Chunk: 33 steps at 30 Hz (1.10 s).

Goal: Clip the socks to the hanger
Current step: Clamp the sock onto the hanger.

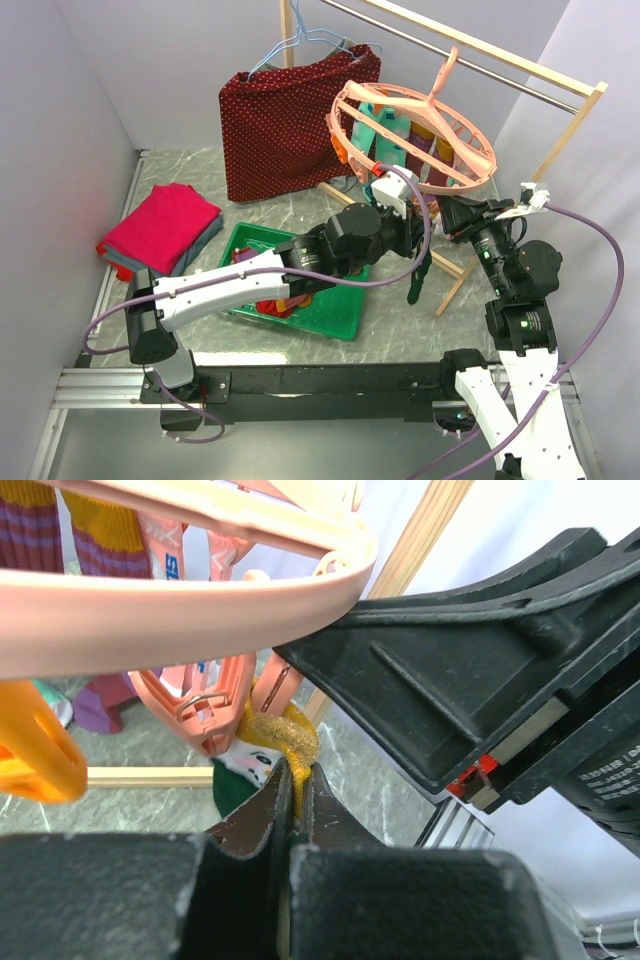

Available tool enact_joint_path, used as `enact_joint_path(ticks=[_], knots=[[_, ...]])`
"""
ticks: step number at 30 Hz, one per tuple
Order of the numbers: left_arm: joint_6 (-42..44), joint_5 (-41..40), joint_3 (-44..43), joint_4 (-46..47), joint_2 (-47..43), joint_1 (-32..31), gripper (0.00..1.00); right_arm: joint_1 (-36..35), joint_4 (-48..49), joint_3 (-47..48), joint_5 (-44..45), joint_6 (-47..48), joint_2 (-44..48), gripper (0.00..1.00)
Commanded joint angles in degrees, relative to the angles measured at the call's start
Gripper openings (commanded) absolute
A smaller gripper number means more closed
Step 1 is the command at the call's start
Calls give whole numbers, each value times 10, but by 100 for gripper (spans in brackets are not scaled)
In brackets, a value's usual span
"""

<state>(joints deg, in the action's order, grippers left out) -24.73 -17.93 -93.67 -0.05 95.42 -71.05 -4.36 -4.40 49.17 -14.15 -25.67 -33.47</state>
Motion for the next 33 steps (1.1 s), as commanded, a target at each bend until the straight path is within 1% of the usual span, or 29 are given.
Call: enact_joint_path(ticks=[1,5,6,7,8,9,10,13,17,18,19,21,22,23,26,28,29,31,32,33], knots=[[-3,-6,-27,35,-5,-4,1,-5,-18,-4,14,9,3,0],[-12,5,-30,33,6,-5,4,-4,-20,-5,13,10,4,7],[-14,7,-27,33,7,-5,7,-4,-24,-4,12,11,4,10],[-15,8,-25,36,7,-5,9,-5,-28,0,14,18,4,19],[-16,9,-23,36,7,-5,14,-5,-37,7,15,21,5,23],[-17,9,-18,37,6,-5,25,-5,-40,11,18,26,5,26],[-16,10,-15,37,6,-5,30,-5,-45,14,24,33,6,33],[-19,7,-5,40,-2,-5,39,-5,-60,29,26,47,10,38],[-20,2,12,42,-23,-5,47,-5,-83,44,14,60,13,44],[-21,1,21,41,-28,-5,51,-5,-88,46,11,62,15,46],[-21,-2,26,40,-34,-5,52,-5,-91,51,8,68,17,49],[-19,-7,44,39,-53,-5,60,-5,-106,59,-1,75,20,52],[-20,-16,51,37,-60,-5,61,-5,-112,67,-3,85,24,55],[-18,-18,61,35,-74,-4,68,-6,-128,73,-5,92,24,57],[-17,-32,81,16,-101,-4,77,-12,-167,95,-4,123,30,63],[-15,-38,93,1,-117,-4,84,-20,-185,109,-7,153,33,66],[-13,-48,107,-14,-133,-4,90,-21,-198,113,-10,164,34,66],[-11,-58,126,-25,-153,-2,95,-30,-208,121,-28,194,37,69],[-11,-64,147,-29,-174,0,99,-32,-216,124,-33,204,38,70],[-12,-66,159,-33,-183,6,99,-35,-219,127,-48,215,37,72]])
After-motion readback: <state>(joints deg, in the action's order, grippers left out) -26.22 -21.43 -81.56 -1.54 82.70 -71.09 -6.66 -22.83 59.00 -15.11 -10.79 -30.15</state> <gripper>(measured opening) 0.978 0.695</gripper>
